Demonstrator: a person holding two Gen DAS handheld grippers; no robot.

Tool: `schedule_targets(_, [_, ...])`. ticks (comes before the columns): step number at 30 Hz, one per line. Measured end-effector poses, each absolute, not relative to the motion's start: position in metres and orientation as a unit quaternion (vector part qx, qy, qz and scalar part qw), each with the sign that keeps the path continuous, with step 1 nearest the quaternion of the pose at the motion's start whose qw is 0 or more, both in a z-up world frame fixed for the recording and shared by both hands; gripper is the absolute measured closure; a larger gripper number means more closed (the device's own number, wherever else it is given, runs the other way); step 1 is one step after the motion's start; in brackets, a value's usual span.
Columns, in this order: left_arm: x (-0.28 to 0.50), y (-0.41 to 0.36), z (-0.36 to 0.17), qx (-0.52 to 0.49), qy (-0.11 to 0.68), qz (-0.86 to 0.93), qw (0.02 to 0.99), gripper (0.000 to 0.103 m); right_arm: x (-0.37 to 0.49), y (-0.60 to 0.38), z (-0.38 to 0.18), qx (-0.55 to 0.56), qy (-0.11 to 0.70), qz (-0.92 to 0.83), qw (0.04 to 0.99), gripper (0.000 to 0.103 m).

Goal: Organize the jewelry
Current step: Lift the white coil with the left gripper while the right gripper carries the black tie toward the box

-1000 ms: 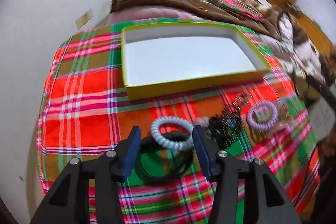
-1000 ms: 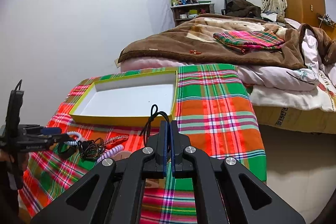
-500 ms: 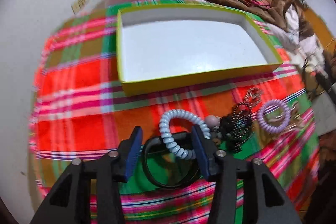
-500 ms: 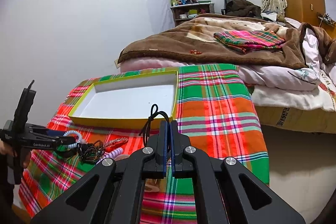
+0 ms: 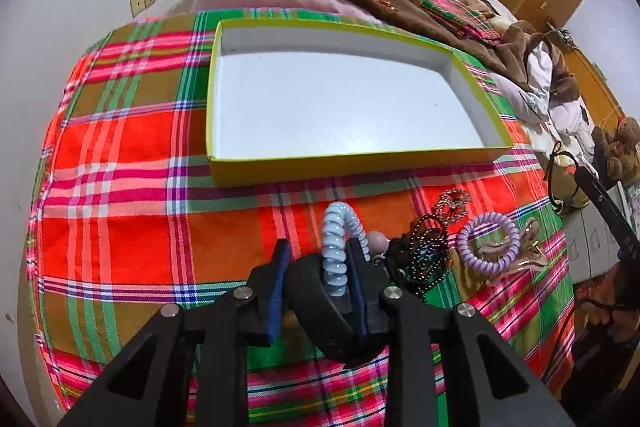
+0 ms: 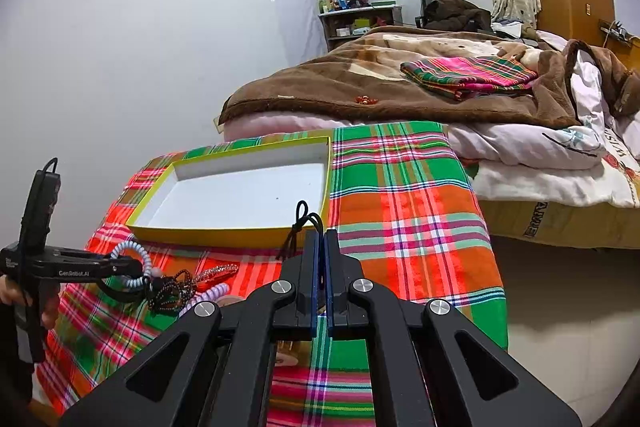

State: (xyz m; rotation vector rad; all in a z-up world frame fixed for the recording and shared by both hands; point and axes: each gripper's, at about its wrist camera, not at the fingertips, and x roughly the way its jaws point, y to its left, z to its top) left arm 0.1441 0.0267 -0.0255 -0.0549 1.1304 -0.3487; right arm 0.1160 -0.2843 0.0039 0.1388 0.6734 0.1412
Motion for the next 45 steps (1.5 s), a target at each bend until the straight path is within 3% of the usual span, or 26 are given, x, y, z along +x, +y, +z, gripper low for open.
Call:
schedule_targets(11, [0.143, 0.042, -0.017, -0.005, 0.497, -0.145, 0.855, 0.074, 0.114, -0.283, 0.003, 0.066, 0.333, 0.069, 0.938, 0.101])
schedule_targets(19, [0.154, 0.06, -0.028, -0.008, 0.526, -0.142, 0.838, 0.073, 0.114, -0.28, 0.003, 0.062, 0.334, 0.069, 0.938, 0.101])
schedule_targets(40, [0.16, 0.031, -0.036, 0.164, 0.53, -0.148, 0.819, 0.072, 0.121, -0.275, 0.001, 0.06, 0.34, 0.067, 0.936, 0.101])
schedule_targets(43, [0.156, 0.027, -0.037, 0.157, 0.527, -0.158, 0.82, 0.09, 0.122, -0.274, 0.004, 0.059, 0.339, 0.069, 0.937, 0.101])
schedule_targets(45, [0.154, 0.024, -0.036, 0.158, 0.522, -0.15, 0.825, 0.091, 0.121, -0.272, 0.008, 0.056, 0.335, 0.069, 0.938, 0.101])
